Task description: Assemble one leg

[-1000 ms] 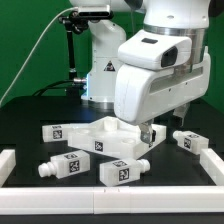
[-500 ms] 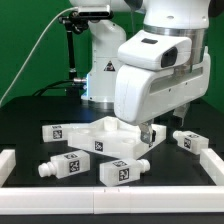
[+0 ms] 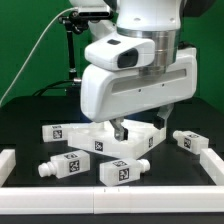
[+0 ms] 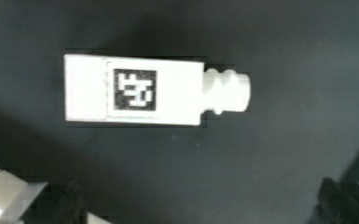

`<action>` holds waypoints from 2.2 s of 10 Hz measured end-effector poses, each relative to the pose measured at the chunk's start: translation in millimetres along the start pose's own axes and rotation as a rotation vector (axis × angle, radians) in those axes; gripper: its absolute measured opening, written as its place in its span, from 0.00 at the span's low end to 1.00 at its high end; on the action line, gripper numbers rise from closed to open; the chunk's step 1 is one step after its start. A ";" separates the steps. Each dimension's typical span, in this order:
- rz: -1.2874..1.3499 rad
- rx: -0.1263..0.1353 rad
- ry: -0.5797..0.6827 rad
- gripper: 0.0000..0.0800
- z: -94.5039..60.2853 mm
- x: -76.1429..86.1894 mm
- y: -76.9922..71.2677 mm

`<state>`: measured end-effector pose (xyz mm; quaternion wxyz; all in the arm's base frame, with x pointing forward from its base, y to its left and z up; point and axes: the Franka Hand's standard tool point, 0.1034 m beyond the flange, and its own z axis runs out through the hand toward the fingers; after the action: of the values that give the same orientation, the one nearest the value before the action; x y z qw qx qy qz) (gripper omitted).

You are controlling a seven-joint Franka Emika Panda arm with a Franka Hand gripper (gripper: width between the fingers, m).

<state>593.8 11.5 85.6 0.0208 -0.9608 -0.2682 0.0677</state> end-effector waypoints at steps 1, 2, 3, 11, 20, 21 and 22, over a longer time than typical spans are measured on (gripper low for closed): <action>-0.002 -0.007 0.010 0.81 -0.3 2.8 0.1; 0.076 0.001 0.013 0.81 0.6 3.8 -2.7; 0.141 0.004 0.014 0.81 0.6 4.1 -3.2; 0.889 0.153 -0.006 0.81 5.4 8.1 8.0; 1.504 0.164 0.000 0.81 58.4 1.4 11.3; 1.497 0.164 0.001 0.81 58.2 1.5 11.4; 1.496 0.164 0.002 0.81 57.9 1.6 11.5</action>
Offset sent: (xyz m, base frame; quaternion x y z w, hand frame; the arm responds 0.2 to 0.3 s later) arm 0.0000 0.0000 0.0000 0.0000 0.0000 0.1296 0.9916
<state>592.9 2.7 27.2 0.0409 -0.8821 0.4619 0.0828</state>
